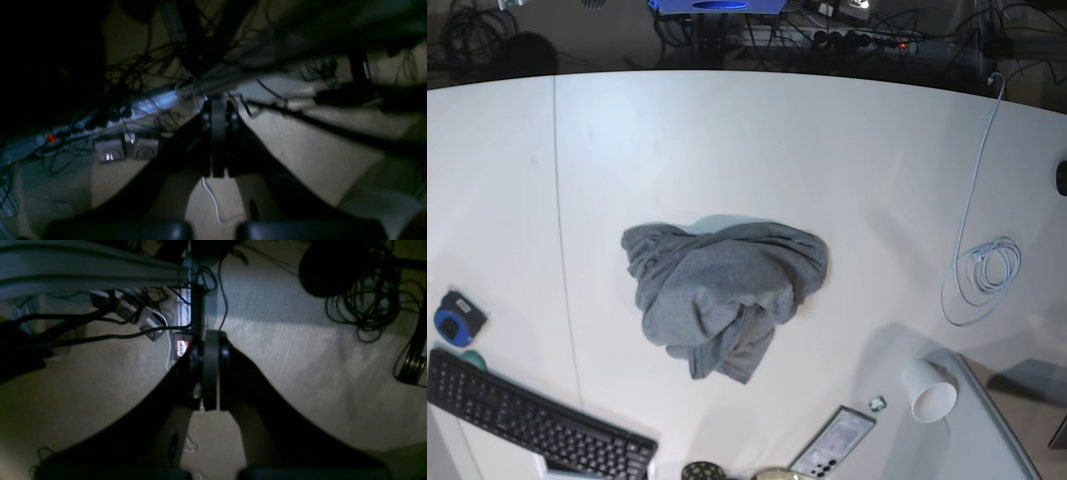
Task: Layout the t-shirt on the table in an organized manner, then fold the t-shirt properly
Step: 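Move the right gripper down onto the crumpled grey t-shirt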
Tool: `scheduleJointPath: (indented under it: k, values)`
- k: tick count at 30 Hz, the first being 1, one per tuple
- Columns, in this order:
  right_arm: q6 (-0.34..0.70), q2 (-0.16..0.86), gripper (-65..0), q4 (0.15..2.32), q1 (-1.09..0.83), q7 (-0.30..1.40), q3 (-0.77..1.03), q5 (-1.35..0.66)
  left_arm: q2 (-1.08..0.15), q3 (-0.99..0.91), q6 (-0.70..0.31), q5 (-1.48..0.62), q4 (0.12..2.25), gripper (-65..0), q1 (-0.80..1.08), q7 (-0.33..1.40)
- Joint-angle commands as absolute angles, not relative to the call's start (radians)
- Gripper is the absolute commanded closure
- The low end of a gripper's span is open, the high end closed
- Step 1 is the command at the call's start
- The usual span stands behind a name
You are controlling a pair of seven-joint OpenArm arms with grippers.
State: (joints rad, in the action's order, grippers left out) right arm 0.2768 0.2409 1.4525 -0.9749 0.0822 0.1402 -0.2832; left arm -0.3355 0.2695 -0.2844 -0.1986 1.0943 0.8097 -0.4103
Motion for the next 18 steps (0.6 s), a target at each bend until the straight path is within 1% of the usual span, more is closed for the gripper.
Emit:
scheduleJointPath:
  k: [1, 4, 9, 12, 15, 18]
  values:
    - [0.283, 0.251, 0.0, 1.506, -1.006, 0.076, 0.160, -0.295, -0.358, 0.268, -0.288, -0.200, 1.135, 0.0, 0.845, -0.430]
    - [0.283, 0.249, 0.0, 1.606, -1.036, 0.117, 0.177, -0.295, -0.377, 0.205, -0.288, -0.200, 1.225, 0.0, 0.912, -0.430]
    - [0.283, 0.249, 0.0, 1.748, -1.049, 0.119, 0.176, -0.295, -0.352, -0.022, -0.288, -0.200, 1.449, 0.0, 1.013, -0.426]
    - [0.283, 0.249, 0.0, 1.839, -1.027, 0.122, 0.176, -0.295, -0.332, -0.097, -0.288, -0.200, 1.566, 0.0, 1.013, -0.423]
    - [0.283, 0.249, 0.0, 1.917, -0.992, 0.124, 0.176, -0.295, -0.329, -0.105, -0.288, -0.200, 1.649, 0.0, 0.984, -0.406]
    - [0.283, 0.251, -0.6, 1.956, -0.931, 0.124, 0.171, -0.295, -0.325, -0.104, -0.288, -0.200, 1.718, 0.0, 0.917, -0.272]
